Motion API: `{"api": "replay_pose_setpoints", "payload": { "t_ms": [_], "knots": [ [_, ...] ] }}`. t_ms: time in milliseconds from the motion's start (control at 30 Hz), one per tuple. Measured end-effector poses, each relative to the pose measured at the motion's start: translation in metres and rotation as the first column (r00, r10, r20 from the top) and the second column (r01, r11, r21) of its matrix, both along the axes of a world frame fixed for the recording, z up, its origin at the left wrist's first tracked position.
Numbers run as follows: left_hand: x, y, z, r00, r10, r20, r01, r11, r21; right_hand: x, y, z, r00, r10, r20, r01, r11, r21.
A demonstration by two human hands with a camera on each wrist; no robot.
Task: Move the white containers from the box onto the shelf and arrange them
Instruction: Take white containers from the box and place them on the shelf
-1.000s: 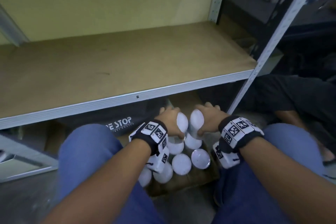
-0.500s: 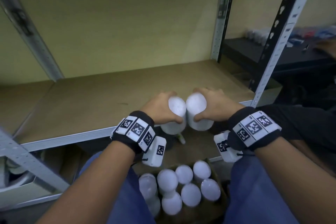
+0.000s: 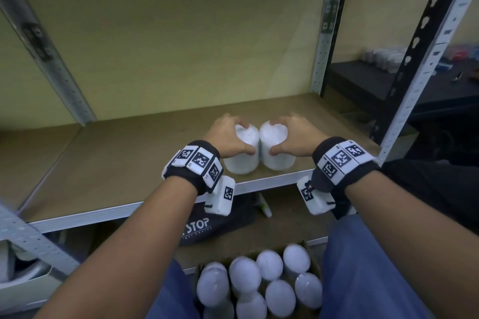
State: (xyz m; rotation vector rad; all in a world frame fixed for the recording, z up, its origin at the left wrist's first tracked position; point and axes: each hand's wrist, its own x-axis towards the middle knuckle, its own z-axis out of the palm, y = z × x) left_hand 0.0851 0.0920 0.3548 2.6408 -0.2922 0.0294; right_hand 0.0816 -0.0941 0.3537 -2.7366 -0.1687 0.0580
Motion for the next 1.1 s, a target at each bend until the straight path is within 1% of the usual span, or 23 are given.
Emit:
{"api": "replay_pose_setpoints", "payload": {
  "t_ms": [67,200,500,600,800,867,967,1100],
  "knots": [
    [0.002,-0.002,-0.012,1.000,-0.003,-0.029,0.004,1.000,0.010,0.004,0.000,-0.010,0.999,0.002,-0.037,-0.002,1.000,-0.011],
    [0.002,-0.005,-0.031,0.998,0.009,-0.055,-0.011,0.999,-0.036,0.006,-0.003,-0.028,0.997,-0.026,-0.073,0.026,1.000,0.005],
    [-0.002,-0.002,-0.030,0.995,-0.014,-0.099,0.015,1.000,0.005,-0.002,-0.006,-0.027,0.997,0.023,-0.076,-0.027,0.998,-0.060],
    [-0.011,0.000,-0.030,0.999,-0.013,-0.044,0.014,1.000,0.027,-0.010,-0.006,-0.026,1.000,0.018,-0.024,-0.019,0.998,-0.056],
    [-0.033,0.002,-0.029,0.994,-0.063,0.094,0.061,0.998,0.022,-0.027,-0.007,-0.021,0.997,0.016,0.075,-0.014,0.999,-0.033],
    [-0.038,0.003,-0.029,0.994,-0.050,0.102,0.050,0.999,0.005,-0.028,-0.007,-0.023,0.995,0.005,0.098,-0.003,1.000,-0.026],
    [-0.044,0.003,-0.030,0.995,-0.014,0.095,0.014,1.000,0.002,-0.029,-0.007,-0.024,0.992,0.001,0.128,0.006,0.998,-0.060],
    [-0.044,0.001,-0.031,0.993,-0.010,0.121,0.010,1.000,0.002,-0.027,-0.007,-0.027,0.988,0.006,0.154,0.006,0.997,-0.077]
  ]
}}
